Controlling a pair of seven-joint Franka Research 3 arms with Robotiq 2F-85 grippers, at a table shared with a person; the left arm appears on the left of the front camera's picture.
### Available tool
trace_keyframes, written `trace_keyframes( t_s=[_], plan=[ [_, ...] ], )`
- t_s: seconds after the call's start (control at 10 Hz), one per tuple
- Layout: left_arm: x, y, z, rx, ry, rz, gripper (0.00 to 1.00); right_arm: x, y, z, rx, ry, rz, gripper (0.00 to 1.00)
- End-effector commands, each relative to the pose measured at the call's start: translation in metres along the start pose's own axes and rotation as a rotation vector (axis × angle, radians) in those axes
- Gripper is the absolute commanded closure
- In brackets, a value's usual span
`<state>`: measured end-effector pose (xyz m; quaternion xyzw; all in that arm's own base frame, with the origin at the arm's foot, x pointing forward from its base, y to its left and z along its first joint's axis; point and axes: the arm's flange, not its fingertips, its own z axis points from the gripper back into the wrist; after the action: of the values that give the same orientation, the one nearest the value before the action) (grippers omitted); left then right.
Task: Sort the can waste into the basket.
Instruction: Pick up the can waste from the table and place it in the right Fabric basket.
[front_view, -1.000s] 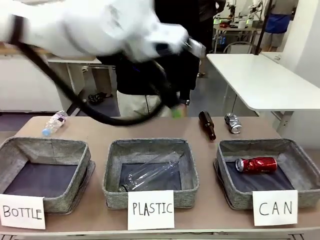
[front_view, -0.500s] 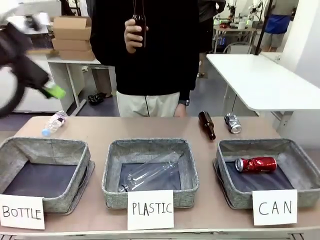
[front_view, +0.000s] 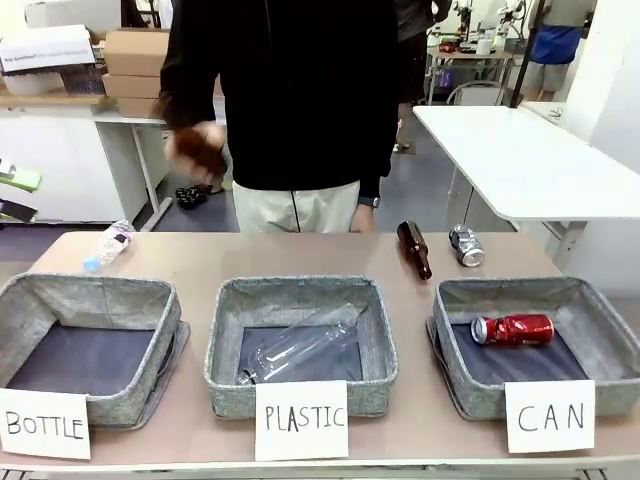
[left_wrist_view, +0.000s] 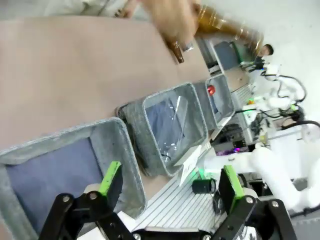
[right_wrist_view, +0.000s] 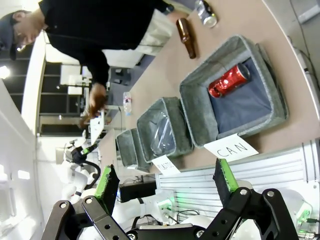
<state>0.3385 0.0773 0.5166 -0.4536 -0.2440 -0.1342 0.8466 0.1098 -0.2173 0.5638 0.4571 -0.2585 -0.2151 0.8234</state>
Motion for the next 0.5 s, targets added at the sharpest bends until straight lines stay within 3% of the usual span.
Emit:
trace_keyframes(
  t_s=[0.0, 0.4],
  plan=[
    [0.0115, -0.0329, -0.0041, 0.036, 0.083, -0.092, 0.00, -0.0060, -0.0003, 0.0086, 0.018, -0.011, 0.023, 0.00],
    [0.0115, -0.0329, -0.0041, 0.036, 0.083, -0.092, 0.00, -0.0060, -0.0003, 0.0086, 0.018, -0.011, 0.023, 0.00]
  ],
)
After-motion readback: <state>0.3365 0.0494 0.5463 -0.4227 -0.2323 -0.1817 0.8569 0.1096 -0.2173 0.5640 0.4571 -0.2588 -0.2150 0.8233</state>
